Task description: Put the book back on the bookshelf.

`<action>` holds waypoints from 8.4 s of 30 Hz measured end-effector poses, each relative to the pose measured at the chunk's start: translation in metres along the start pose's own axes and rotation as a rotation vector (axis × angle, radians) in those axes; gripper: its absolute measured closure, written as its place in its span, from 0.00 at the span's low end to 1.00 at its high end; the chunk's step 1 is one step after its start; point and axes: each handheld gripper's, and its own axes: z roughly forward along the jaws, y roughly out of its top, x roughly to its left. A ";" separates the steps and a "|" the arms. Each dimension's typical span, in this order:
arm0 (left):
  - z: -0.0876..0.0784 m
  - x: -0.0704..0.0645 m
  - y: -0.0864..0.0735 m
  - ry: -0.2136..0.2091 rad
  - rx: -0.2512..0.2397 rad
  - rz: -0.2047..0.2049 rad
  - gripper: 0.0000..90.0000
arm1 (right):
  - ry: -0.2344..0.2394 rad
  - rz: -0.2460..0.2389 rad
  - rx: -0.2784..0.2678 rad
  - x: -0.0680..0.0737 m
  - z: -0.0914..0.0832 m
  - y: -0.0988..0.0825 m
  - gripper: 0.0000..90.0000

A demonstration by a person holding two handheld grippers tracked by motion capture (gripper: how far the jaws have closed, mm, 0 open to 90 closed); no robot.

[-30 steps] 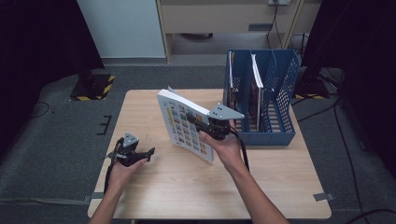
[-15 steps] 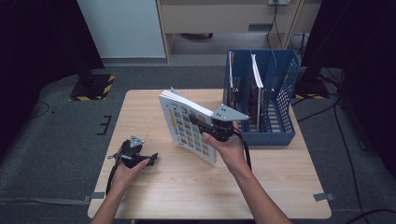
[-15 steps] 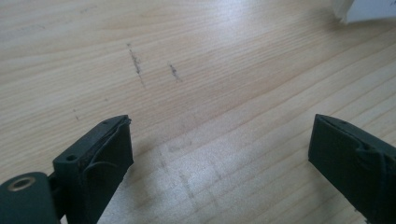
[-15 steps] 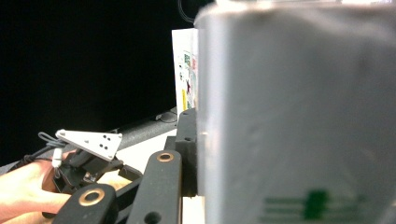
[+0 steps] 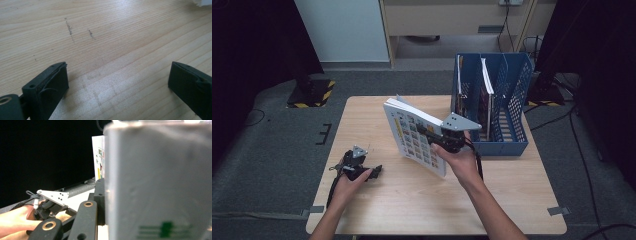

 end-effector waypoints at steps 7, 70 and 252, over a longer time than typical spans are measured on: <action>0.000 0.000 0.000 -0.004 0.001 0.001 0.01 | -0.003 -0.010 0.012 0.001 -0.013 0.000 0.82; 0.000 0.000 -0.001 0.002 0.007 -0.008 0.00 | -0.123 0.033 0.003 -0.030 -0.154 -0.020 0.82; 0.001 -0.003 0.000 0.019 0.004 -0.028 0.00 | -0.755 0.131 0.047 -0.183 -0.181 0.077 0.82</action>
